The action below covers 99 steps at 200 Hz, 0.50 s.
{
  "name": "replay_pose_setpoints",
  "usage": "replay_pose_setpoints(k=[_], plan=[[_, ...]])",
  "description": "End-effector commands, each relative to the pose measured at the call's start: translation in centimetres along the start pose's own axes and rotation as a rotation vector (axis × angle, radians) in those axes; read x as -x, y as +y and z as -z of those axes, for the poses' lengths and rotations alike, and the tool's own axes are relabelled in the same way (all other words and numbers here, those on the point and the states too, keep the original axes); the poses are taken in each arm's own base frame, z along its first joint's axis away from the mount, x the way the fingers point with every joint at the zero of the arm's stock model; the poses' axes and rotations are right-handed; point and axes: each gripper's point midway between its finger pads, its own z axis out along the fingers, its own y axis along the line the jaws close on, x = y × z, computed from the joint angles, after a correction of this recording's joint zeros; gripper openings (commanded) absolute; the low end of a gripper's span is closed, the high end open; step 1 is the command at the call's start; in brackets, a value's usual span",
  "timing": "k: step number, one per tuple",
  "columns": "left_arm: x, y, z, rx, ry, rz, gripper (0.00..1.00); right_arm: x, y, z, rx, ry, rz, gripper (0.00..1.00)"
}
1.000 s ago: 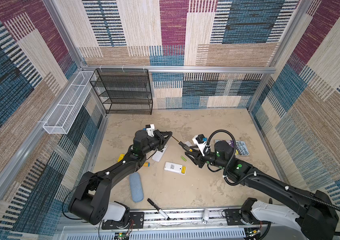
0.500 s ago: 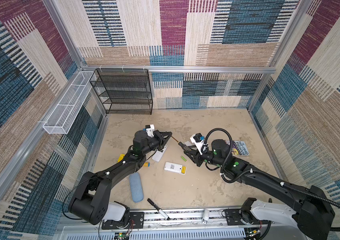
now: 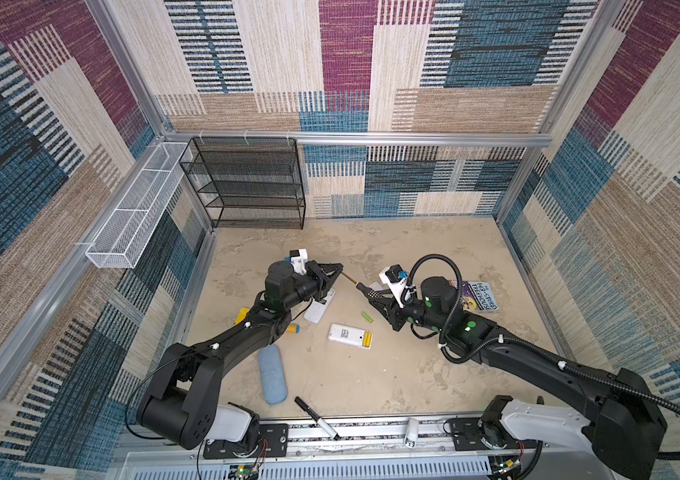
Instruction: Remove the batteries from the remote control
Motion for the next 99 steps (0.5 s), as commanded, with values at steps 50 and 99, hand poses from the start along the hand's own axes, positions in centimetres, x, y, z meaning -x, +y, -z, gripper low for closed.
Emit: replay_pose_setpoints(k=[50,99], plan=[[-0.1,3.5,1.9,0.407,0.111,-0.296,0.77,-2.1,-3.2,1.5,-0.201,0.091,0.018,0.0],[0.3,6.0,4.2,0.69,0.282,-0.578,0.77,-4.7,-4.7,2.6,-0.304,0.183,-0.055,0.0]])
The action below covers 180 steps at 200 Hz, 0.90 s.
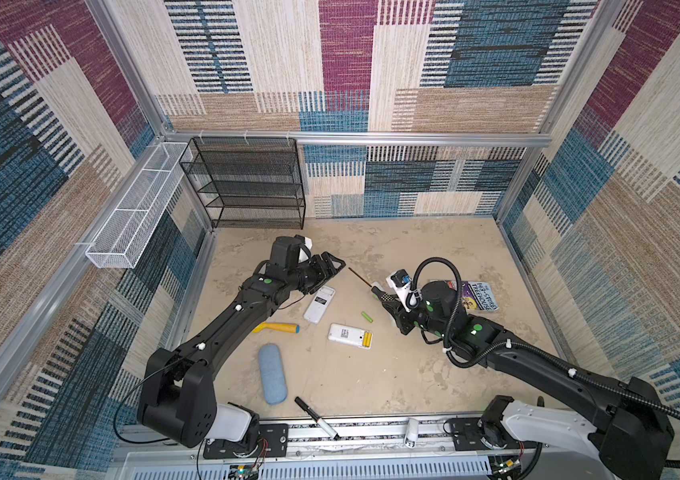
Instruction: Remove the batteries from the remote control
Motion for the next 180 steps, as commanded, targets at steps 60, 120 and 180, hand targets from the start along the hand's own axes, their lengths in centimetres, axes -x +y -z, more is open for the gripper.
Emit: replay_pose_setpoints(k=[60,120,180], plan=[[-4.4,7.1,0.8,0.395,0.302,-0.38,0.76,-0.4,-2.2,0.9,-0.126,0.011,-0.085,0.0],[-7.1,6.5,1.4,0.489,0.324,-0.597,0.75,1.7,-3.6,0.0,-0.207,-0.062,-0.134,0.0],[-9.4,7.1,1.1,0.554,0.409,-0.815,0.75,3.4,-2.0,-1.7,-0.121,-0.057,-0.094,0.0]])
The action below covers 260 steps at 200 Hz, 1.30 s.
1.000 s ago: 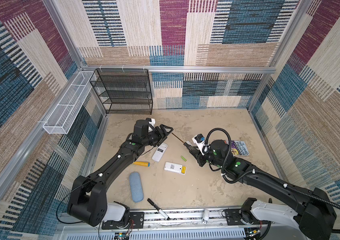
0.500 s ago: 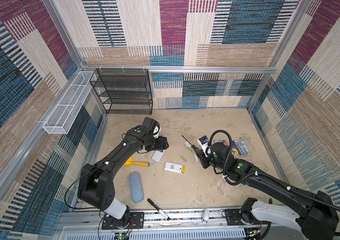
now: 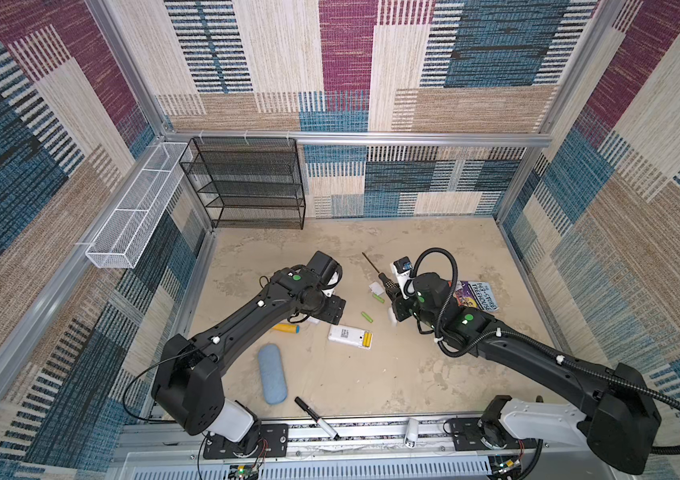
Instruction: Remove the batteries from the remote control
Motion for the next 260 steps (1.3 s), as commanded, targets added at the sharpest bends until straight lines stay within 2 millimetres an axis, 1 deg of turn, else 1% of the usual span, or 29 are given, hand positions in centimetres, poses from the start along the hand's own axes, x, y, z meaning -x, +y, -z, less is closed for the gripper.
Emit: replay_pose_setpoints(k=[1,23,33,47,75,103,159,175,212,242,260], plan=[[-0.9,0.5,-0.5,0.066,0.04,-0.125,0.75,1.0,0.8,-0.1,0.042,-0.037,0.0,0.0],[-1.4,0.0,-1.3,0.083,0.067,-0.247,0.75,0.1,0.7,-0.1,0.038,-0.009,-0.004,0.0],[-1.4,-0.2,-1.5,0.088,0.082,-0.296,0.75,0.0,0.6,0.1,0.035,-0.005,-0.008,0.0],[-1.6,-0.8,-1.9,0.061,0.101,-0.363,0.75,-0.2,0.6,0.6,0.037,0.0,-0.017,0.0],[-1.4,-1.5,-2.3,0.046,0.11,-0.484,0.76,-0.8,0.6,1.2,0.048,0.017,-0.026,0.0],[-2.1,-2.1,-2.9,0.012,0.134,-0.605,0.76,-1.4,0.8,1.6,0.063,0.042,-0.043,0.0],[-4.2,-1.1,-4.6,0.022,0.217,-0.853,0.75,-1.1,1.1,2.2,0.078,0.073,-0.067,0.0],[-4.2,-0.9,-5.0,0.027,0.216,-0.89,0.75,-1.2,1.3,2.5,0.092,0.077,-0.072,0.0],[-4.6,-2.0,-5.2,-0.041,0.202,-0.94,0.75,-2.0,1.0,3.1,0.087,0.094,-0.072,0.0],[-5.1,-1.5,-6.8,-0.028,0.266,-0.946,0.75,-2.2,1.0,3.8,0.094,0.083,-0.078,0.0],[-5.4,-1.7,-7.8,-0.046,0.296,-0.937,0.75,-2.4,0.8,4.0,0.09,0.085,-0.081,0.0]])
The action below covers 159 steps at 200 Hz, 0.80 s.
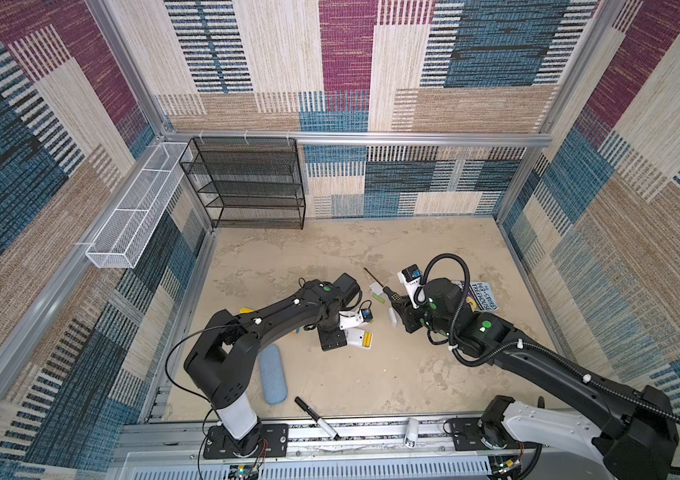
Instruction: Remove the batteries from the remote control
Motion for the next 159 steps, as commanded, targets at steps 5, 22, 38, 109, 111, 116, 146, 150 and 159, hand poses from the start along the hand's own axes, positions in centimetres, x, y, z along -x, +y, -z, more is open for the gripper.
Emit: replay_pose_setpoints(k=[5,22,38,109,111,116,146,150,159], plan=[[0.4,-0.1,-0.9,-0.027,0.012,-0.035,0.75,0.1,0.1,0.4,0.011,-0.016,-0.016,0.0],[0.8,0.6,-1.7,0.0,0.012,-0.031,0.74,-0.3,0.1,0.6,0.014,-0.015,-0.018,0.0],[1.3,1.2,-2.2,0.024,0.0,-0.039,0.75,-0.6,0.1,0.7,0.018,-0.013,-0.021,0.0],[2.5,3.0,-4.0,0.077,0.021,-0.073,0.75,-1.8,-0.1,1.3,0.024,-0.007,-0.023,0.0],[2.5,3.0,-4.0,0.077,0.02,-0.073,0.75,-1.8,0.0,1.3,0.025,-0.007,-0.023,0.0],[2.6,3.1,-4.0,0.078,0.019,-0.073,0.75,-1.9,-0.1,1.3,0.022,-0.007,-0.023,0.0],[3.3,3.8,-3.6,0.104,-0.004,-0.079,0.75,-2.3,-0.3,1.4,0.015,-0.005,-0.018,0.0],[3.3,3.9,-3.6,0.111,-0.004,-0.081,0.76,-2.3,-0.3,1.4,0.017,-0.004,-0.018,0.0],[3.3,4.1,-3.6,0.119,0.003,-0.091,0.76,-2.4,-0.3,1.4,0.017,0.0,-0.018,0.0]])
